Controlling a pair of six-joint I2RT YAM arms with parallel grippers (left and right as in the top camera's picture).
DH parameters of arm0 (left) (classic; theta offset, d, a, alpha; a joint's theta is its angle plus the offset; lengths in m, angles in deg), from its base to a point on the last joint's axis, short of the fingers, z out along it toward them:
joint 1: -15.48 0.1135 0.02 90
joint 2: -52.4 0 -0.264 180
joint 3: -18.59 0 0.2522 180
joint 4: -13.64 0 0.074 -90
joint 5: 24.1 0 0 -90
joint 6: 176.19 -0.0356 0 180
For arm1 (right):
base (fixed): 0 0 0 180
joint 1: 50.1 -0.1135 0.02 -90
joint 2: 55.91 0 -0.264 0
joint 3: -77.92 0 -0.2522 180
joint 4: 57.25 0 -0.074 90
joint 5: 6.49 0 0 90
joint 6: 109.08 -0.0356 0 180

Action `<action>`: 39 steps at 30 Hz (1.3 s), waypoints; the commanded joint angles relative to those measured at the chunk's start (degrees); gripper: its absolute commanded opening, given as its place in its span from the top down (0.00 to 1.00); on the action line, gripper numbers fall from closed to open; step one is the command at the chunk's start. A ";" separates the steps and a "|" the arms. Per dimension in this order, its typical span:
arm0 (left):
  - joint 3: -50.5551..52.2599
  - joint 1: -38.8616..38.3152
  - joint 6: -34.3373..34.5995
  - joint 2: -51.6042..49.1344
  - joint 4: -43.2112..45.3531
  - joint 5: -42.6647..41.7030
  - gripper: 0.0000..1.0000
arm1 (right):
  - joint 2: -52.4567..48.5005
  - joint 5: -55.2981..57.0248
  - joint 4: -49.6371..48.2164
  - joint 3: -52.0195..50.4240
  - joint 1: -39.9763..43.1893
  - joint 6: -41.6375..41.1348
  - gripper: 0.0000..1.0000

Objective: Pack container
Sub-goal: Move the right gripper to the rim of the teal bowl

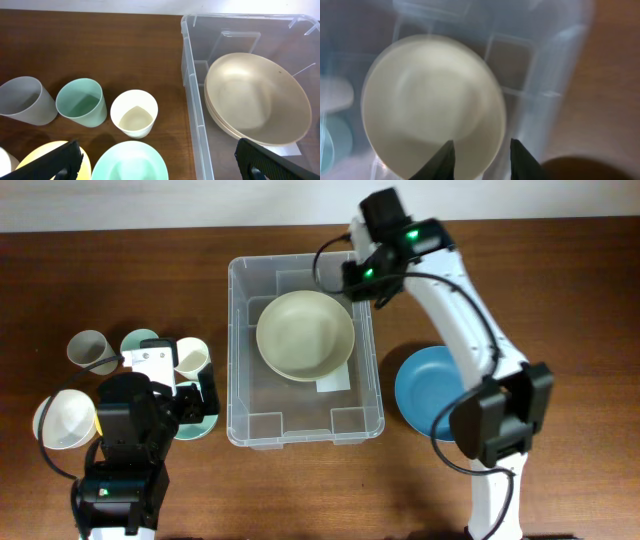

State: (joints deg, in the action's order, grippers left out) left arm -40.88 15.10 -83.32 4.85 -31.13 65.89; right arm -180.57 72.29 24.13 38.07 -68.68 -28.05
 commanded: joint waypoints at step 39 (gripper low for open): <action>-1.01 0.28 0.55 -0.13 -0.13 -0.20 0.00 | 41.18 -3.50 -14.69 -71.84 42.99 -16.81 0.00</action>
State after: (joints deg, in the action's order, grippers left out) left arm -40.92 15.10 -83.32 4.65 -31.19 65.89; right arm -133.56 70.27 11.25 -33.58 -25.76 -44.40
